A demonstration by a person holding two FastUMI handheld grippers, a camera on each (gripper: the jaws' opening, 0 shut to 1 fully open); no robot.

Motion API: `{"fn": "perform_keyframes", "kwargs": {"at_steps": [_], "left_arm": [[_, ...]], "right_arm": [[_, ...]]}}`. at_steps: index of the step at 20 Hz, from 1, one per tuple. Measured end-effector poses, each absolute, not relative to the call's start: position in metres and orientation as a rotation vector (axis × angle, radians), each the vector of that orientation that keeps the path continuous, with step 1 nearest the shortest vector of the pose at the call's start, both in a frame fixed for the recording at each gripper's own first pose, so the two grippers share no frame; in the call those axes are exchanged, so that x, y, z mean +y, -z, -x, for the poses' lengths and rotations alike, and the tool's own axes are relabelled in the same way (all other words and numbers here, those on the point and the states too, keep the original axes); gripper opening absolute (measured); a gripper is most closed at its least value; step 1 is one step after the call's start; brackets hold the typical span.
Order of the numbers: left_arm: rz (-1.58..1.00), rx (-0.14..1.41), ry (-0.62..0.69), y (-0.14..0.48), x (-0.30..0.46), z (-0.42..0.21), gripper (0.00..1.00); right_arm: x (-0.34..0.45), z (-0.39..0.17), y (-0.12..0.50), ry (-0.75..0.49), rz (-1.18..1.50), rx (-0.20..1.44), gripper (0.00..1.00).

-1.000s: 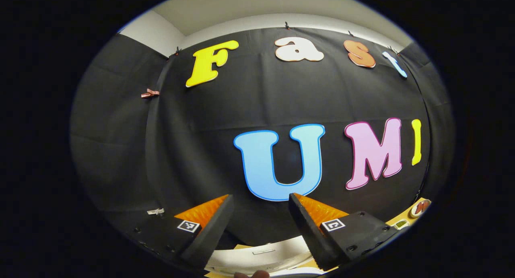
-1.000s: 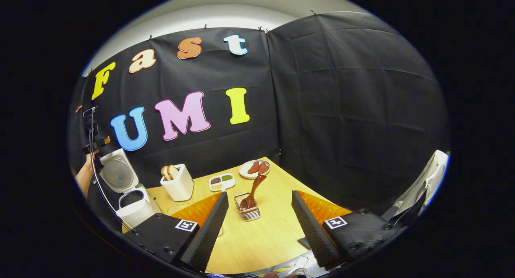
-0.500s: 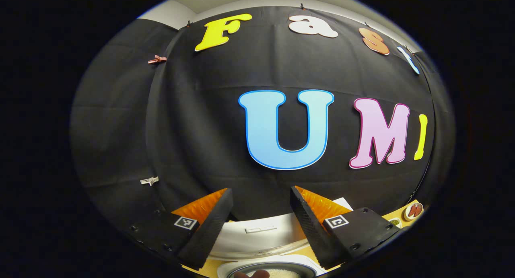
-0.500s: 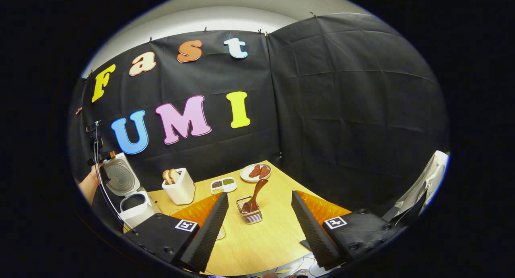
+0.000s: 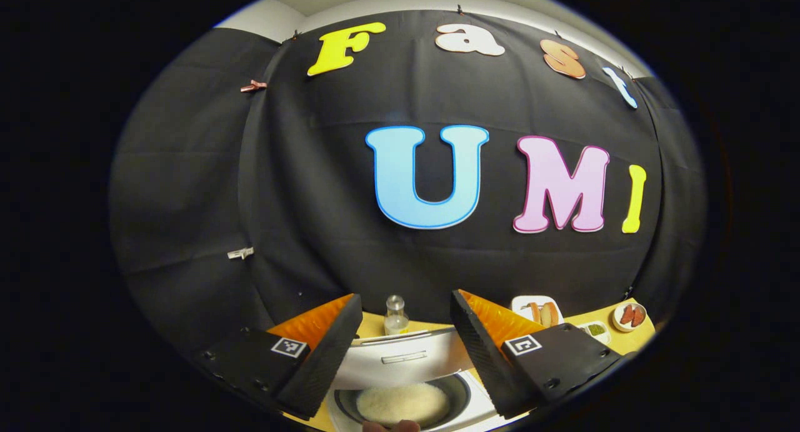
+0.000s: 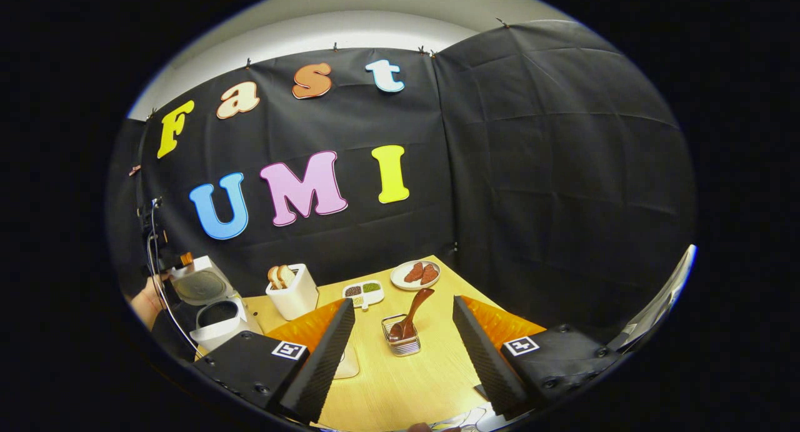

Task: Close the left gripper, press the button to open the rice cooker; take a wooden spoon from the chopstick holder with the right hand, scoop a spoonful of rice and pour it into the rice cooker, then put the wooden spoon back into the chopstick holder.

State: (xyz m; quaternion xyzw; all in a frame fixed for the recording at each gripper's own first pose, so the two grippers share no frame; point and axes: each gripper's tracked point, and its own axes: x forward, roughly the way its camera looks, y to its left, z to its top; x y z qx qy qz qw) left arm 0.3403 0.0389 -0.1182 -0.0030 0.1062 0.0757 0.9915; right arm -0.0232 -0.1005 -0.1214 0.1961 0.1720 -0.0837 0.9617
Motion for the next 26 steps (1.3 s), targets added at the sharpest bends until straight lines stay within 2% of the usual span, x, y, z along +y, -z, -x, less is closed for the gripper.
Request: {"fn": "perform_keyframes", "kwargs": {"at_steps": [4,12,21,26], "left_arm": [[0.064,0.337,-0.188,0.178,0.032,-0.308,0.99],[0.018,0.417,-0.243,0.241,0.023,-0.278,1.0],[0.008,0.469,-0.225,0.276,0.014,-0.26,1.0],[-0.029,0.439,-0.208,0.282,0.012,-0.255,1.0]], "right_arm": [[-0.111,0.025,0.123,0.159,-0.381,0.345,0.98],[-0.114,0.035,0.129,0.113,-0.376,0.371,0.98],[-0.103,0.037,0.133,0.055,-0.35,0.381,0.98],[-0.105,0.037,0.134,0.054,-0.361,0.381,0.98]]}}
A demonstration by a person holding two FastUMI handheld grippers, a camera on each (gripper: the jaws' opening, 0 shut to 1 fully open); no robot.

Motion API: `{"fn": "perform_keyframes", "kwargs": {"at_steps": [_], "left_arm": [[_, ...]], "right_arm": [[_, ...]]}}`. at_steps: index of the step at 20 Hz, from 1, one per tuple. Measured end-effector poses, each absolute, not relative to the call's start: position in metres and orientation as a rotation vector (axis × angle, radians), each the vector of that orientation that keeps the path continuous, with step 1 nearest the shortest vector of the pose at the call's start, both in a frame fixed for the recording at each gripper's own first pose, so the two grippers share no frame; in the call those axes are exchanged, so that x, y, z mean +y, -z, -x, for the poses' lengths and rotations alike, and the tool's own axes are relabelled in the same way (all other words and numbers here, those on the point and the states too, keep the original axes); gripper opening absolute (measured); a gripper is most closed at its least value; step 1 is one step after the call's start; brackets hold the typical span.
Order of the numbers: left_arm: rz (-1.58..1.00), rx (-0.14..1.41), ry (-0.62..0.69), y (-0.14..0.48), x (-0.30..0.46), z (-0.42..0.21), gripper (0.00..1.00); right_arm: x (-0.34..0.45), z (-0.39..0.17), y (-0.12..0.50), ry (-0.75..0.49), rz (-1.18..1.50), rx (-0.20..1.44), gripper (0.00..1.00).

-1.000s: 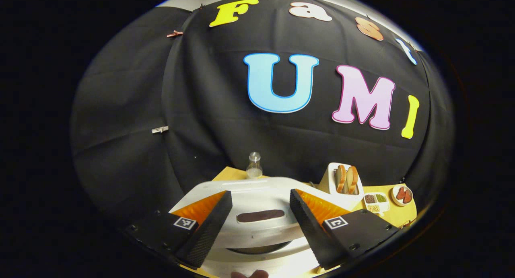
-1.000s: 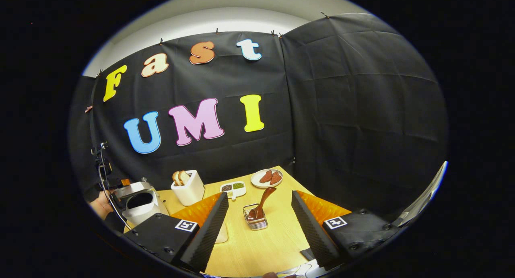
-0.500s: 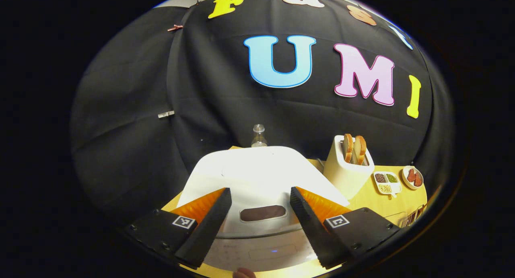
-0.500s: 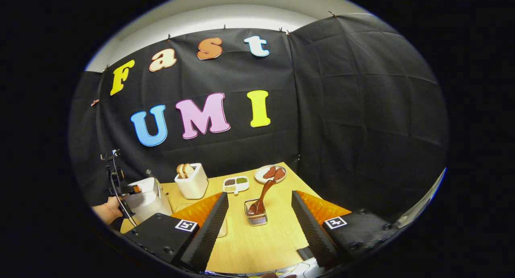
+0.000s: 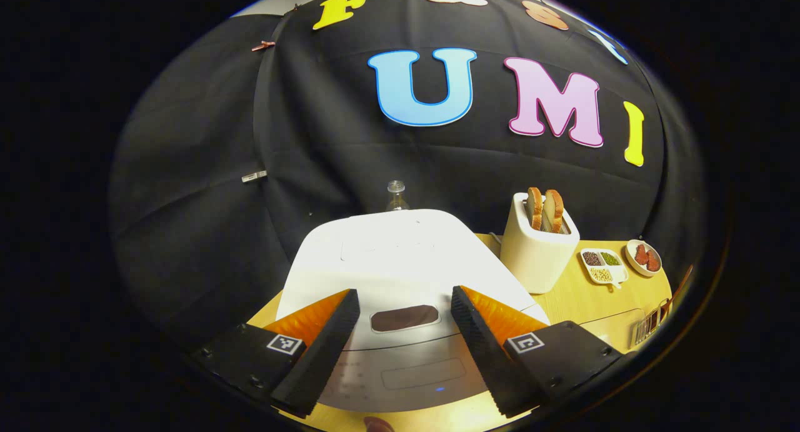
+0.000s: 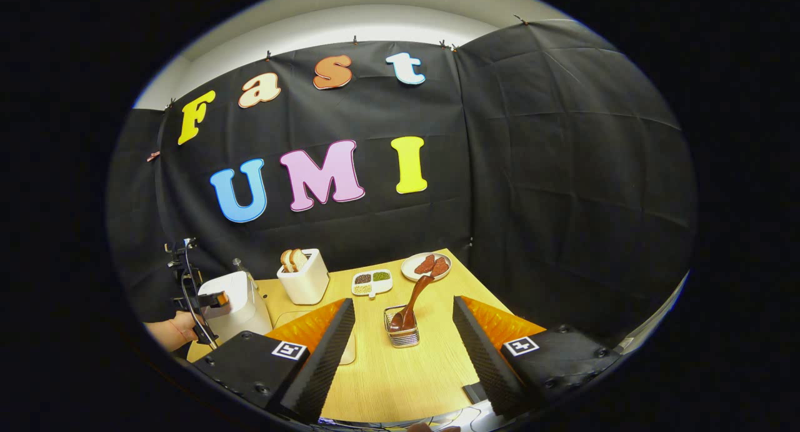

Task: Close the left gripper, press the button to open the rice cooker; take a wooden spoon from the chopstick holder with the right hand, scoop a spoonful of rice and pour it into the rice cooker, then put the wooden spoon back into the chopstick holder.

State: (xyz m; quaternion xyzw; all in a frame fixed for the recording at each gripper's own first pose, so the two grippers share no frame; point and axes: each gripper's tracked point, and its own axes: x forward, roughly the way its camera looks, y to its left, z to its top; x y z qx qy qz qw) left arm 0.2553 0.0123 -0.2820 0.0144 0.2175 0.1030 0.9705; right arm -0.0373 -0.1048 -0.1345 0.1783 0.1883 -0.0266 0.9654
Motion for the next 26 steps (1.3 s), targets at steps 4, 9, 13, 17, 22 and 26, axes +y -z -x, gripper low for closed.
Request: {"fn": "perform_keyframes", "kwargs": {"at_steps": [4,9,13,17,22,26], "left_arm": [[-0.045,0.432,-0.196,0.277,0.012,-0.257,1.0],[-0.071,0.3,-0.079,0.232,-0.007,-0.246,0.98],[-0.046,0.194,0.02,0.187,-0.025,-0.211,0.97],[-0.017,0.113,0.132,0.146,-0.051,-0.162,0.97],[-0.029,0.056,0.151,0.106,-0.046,-0.104,0.97],[0.005,0.016,0.168,0.076,-0.041,-0.065,0.97]], "right_arm": [[-0.104,0.038,0.131,0.047,-0.365,0.373,0.99],[-0.099,0.03,0.124,0.037,-0.372,0.346,0.98],[-0.095,0.021,0.117,0.023,-0.34,0.32,0.98],[-0.086,0.008,0.106,0.007,-0.3,0.287,0.98],[-0.062,-0.007,0.088,-0.03,-0.243,0.235,0.98],[-0.04,-0.016,0.069,-0.058,-0.213,0.183,0.98]]}}
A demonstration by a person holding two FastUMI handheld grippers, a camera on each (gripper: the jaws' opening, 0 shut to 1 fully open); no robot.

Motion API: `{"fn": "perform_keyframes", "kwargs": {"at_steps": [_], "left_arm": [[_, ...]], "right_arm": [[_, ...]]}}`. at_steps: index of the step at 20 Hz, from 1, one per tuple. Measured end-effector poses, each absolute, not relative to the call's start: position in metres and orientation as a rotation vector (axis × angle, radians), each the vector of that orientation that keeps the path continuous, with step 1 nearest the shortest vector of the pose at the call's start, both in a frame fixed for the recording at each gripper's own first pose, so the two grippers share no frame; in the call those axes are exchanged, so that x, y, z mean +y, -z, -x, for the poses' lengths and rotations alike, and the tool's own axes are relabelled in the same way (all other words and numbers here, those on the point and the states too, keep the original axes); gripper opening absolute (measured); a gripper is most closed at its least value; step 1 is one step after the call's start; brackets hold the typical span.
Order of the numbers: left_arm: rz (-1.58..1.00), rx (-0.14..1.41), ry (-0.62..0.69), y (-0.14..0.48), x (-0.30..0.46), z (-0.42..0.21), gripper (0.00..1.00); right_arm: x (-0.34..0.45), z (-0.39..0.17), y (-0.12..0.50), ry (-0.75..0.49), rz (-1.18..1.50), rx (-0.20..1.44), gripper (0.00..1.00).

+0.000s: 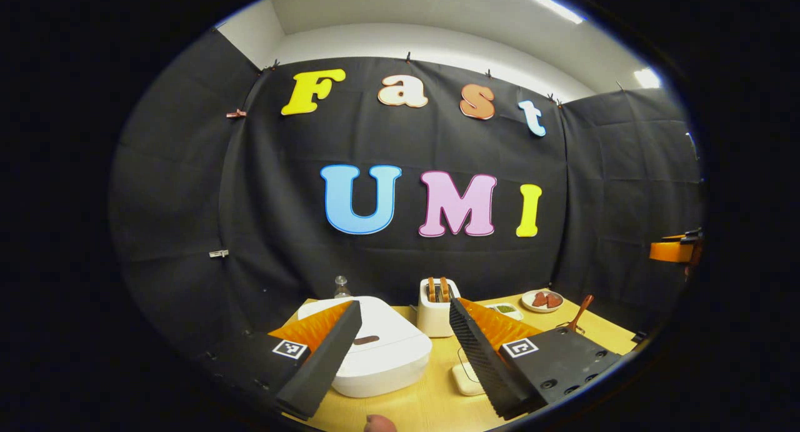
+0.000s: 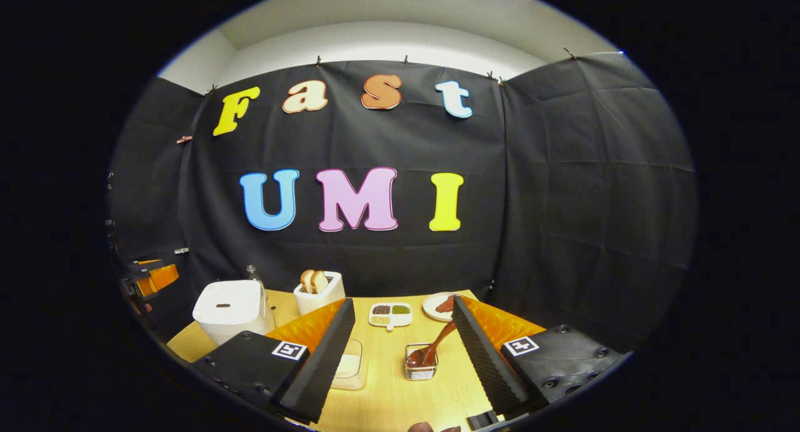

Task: Close the left gripper, press the button to open the rice cooker; take a wooden spoon from the chopstick holder with the right hand, scoop a spoonful of rice and pour it into the rice cooker, then put the wooden spoon back into the chopstick holder.

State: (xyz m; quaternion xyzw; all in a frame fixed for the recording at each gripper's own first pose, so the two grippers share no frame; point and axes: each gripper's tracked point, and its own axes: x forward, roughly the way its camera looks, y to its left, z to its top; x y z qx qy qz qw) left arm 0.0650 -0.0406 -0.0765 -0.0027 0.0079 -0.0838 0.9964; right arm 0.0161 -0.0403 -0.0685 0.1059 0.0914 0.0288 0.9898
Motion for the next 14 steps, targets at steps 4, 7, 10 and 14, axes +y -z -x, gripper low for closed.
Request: {"fn": "perform_keyframes", "kwargs": {"at_steps": [4,7,10,14], "left_arm": [[0.021,-0.026,0.176,0.051,-0.033,-0.033,0.97],[0.054,-0.043,0.157,0.045,-0.024,-0.01,0.96],[0.04,-0.036,0.135,0.049,-0.014,0.0,0.96],[0.005,-0.036,0.132,0.049,-0.005,0.003,0.96]], "right_arm": [[-0.023,-0.018,0.048,-0.072,-0.194,0.122,1.0],[-0.014,-0.016,0.037,-0.071,-0.171,0.082,0.98],[-0.005,-0.012,0.026,-0.079,-0.168,0.069,0.99],[0.003,-0.009,0.029,-0.087,-0.16,0.076,0.99]]}}
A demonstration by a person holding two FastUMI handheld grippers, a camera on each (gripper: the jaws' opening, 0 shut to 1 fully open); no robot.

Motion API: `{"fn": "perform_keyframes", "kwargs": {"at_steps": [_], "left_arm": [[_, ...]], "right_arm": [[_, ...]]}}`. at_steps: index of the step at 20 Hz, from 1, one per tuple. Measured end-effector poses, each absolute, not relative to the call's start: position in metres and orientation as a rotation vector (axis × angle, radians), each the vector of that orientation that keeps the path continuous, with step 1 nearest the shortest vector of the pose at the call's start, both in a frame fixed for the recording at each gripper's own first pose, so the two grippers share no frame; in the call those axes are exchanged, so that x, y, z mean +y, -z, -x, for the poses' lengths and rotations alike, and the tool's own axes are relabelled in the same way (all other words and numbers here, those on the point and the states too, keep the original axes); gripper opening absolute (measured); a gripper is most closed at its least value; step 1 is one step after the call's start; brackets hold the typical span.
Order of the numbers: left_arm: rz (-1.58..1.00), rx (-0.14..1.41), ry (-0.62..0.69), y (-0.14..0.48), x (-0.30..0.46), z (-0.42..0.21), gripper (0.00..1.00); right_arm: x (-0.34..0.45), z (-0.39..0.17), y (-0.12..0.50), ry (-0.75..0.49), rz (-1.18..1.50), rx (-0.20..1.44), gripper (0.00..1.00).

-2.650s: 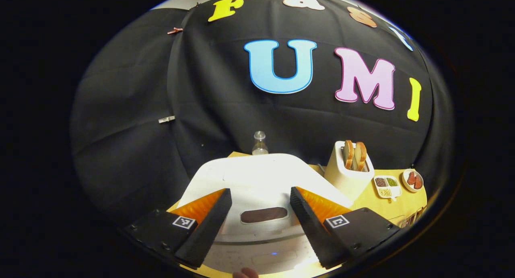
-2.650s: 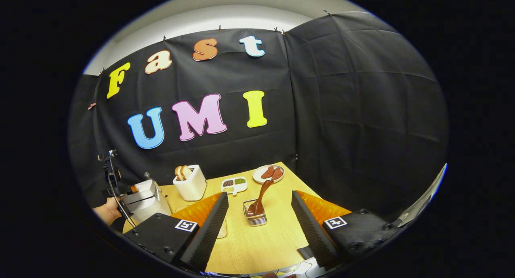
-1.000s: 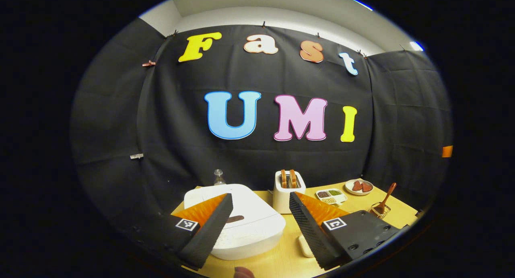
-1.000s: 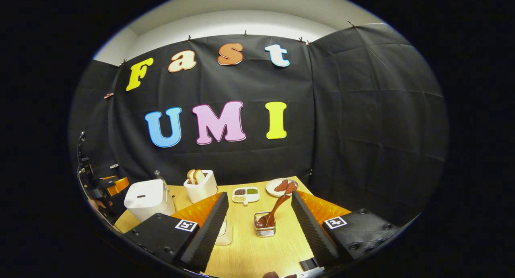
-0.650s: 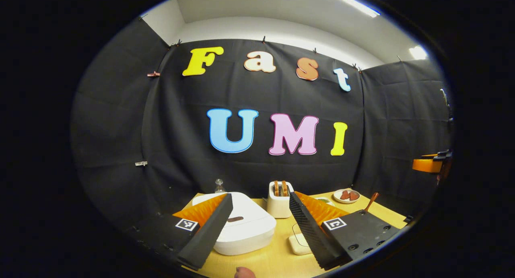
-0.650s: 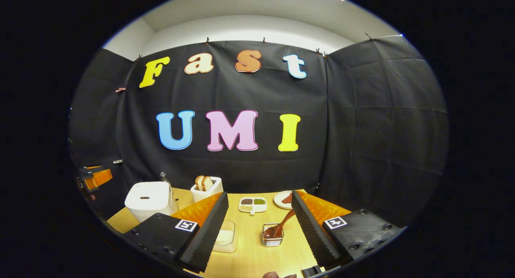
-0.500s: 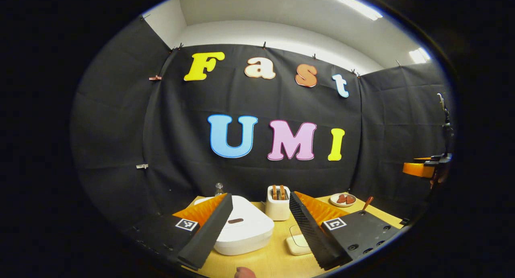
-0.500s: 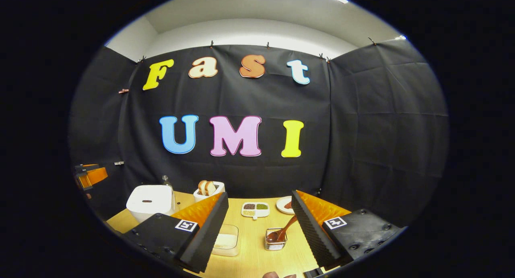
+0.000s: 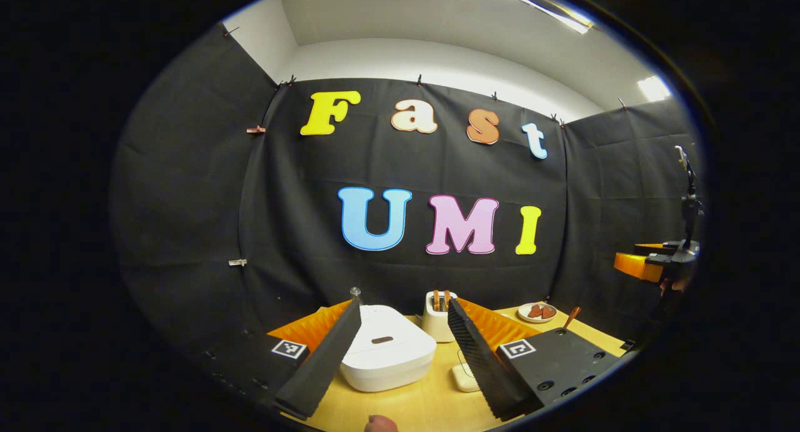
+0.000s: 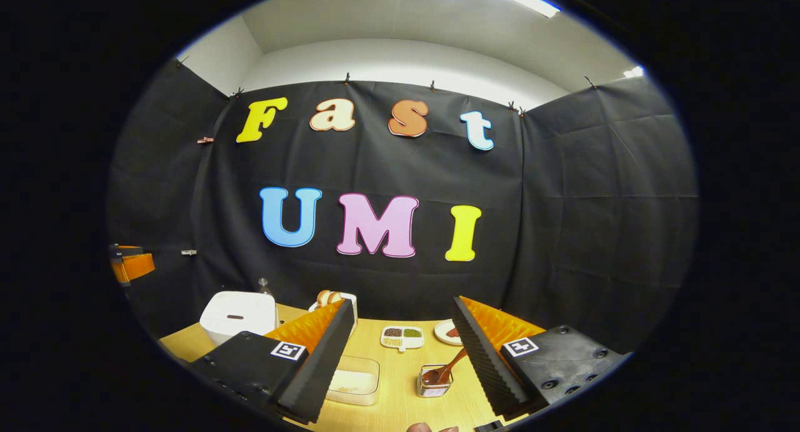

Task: Close the left gripper, press the button to open the rice cooker; take a wooden spoon from the chopstick holder with the right hand, scoop a spoonful of rice and pour it into the rice cooker, then put the wooden spoon back into the chopstick holder.

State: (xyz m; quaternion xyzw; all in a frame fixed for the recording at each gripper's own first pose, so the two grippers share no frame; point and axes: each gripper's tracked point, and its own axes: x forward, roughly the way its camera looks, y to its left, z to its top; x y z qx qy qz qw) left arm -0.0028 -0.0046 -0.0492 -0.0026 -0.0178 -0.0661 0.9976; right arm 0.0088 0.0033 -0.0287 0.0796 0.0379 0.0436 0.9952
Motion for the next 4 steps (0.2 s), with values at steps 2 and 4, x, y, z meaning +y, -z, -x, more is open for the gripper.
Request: {"fn": "perform_keyframes", "kwargs": {"at_steps": [2,4], "left_arm": [[0.015,-0.037,0.136,0.0493,-0.0042,0.0027,0.96],[0.022,-0.038,0.142,0.0479,-0.0045,0.0022,0.96]], "right_arm": [[0.0035,-0.0071,0.0262,-0.085,-0.166,0.077,0.99],[0.0026,-0.0067,0.0254,-0.082,-0.167,0.078,0.99]]}}
